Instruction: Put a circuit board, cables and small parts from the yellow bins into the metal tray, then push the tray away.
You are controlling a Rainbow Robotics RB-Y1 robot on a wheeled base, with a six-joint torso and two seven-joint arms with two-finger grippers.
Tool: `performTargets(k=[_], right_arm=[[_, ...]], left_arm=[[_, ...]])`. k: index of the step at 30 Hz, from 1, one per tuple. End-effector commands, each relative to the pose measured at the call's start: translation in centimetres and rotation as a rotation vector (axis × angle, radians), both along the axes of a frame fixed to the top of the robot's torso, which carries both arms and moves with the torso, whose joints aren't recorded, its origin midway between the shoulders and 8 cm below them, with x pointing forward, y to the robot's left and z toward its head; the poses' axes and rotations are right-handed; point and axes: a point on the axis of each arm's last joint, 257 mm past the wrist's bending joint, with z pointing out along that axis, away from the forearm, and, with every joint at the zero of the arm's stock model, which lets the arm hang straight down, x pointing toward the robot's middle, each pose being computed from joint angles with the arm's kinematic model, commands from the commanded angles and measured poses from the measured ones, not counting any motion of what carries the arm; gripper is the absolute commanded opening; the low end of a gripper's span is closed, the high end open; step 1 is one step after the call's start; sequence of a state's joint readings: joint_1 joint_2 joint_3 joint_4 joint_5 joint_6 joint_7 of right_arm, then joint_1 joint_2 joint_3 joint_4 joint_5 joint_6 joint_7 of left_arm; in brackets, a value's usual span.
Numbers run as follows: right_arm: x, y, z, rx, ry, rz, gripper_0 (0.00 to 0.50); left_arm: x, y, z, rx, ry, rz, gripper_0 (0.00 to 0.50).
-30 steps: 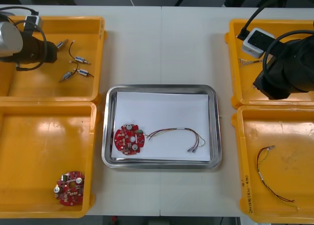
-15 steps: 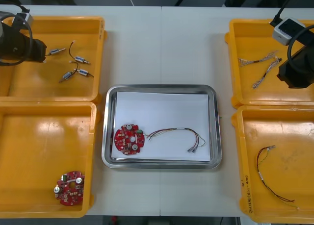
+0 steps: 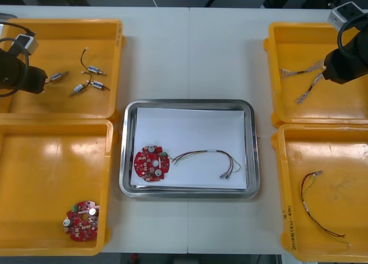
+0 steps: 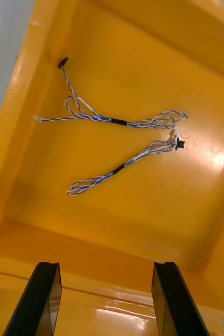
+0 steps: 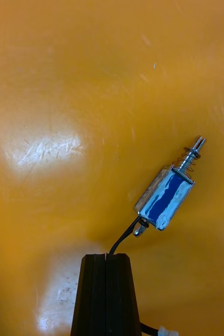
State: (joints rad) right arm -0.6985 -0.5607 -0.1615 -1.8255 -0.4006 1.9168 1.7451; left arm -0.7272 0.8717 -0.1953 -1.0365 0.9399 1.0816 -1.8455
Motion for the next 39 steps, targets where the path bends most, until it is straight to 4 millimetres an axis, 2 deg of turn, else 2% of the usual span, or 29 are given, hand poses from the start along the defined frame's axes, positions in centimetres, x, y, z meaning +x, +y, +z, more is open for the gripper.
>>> performTargets(k=[1, 4, 5, 6, 7, 8, 9, 15, 19, 23, 28, 39], right_arm=[[1.1, 0.3, 2.0, 0.092, -0.036, -0.091, 0.500], [1.8, 0.2, 2.2, 0.151, -0.020, -0.161, 0.500], [2.1, 0.2, 2.2, 0.175, -0.011, -0.188, 0.500], [2.4, 0.2, 2.1, 0.199, 0.003, -0.219, 0.500], [2.6, 0.2, 2.2, 0.210, 0.005, -0.233, 0.500], [2.9, 0.2, 2.2, 0.232, 0.017, -0.261, 0.500], [3.2, 0.4, 2.2, 0.255, 0.026, -0.290, 0.500], [4.1, 0.7, 2.0, 0.368, 0.066, -0.436, 0.500], [4.2, 0.2, 1.6, 0.436, 0.086, -0.533, 0.500], [4.2, 0.0, 0.8, 0.520, 0.118, -0.657, 0.500], [5.4, 0.0, 0.4, 0.604, 0.112, -0.780, 0.500], [8.6, -1.1, -0.6, 0.652, 0.039, -0.835, 0.500]], left_arm=[[-0.2, 2.2, 2.9, 0.061, -0.041, -0.043, 0.000], [-0.1, 2.0, 2.9, 0.047, -0.043, -0.044, 0.003], [-0.1, 1.9, 3.1, 0.040, -0.046, -0.043, 0.021], [-0.2, 1.9, 3.0, 0.038, -0.044, -0.045, 0.216], [-0.1, 2.0, 3.1, 0.040, -0.046, -0.044, 0.336], [-0.2, 2.0, 3.1, 0.040, -0.045, -0.046, 0.481], [-0.2, 1.9, 3.2, 0.038, -0.046, -0.048, 0.500], [-0.3, 2.1, 3.3, 0.043, -0.043, -0.049, 0.500], [-0.7, 2.6, 3.6, 0.041, -0.029, -0.048, 0.500], [-1.4, 2.8, 4.7, 0.029, -0.017, -0.054, 0.500], [-2.3, 2.9, 6.1, 0.042, 0.004, -0.072, 0.500], [-3.5, 1.2, 8.8, 0.118, 0.046, -0.162, 0.500]])
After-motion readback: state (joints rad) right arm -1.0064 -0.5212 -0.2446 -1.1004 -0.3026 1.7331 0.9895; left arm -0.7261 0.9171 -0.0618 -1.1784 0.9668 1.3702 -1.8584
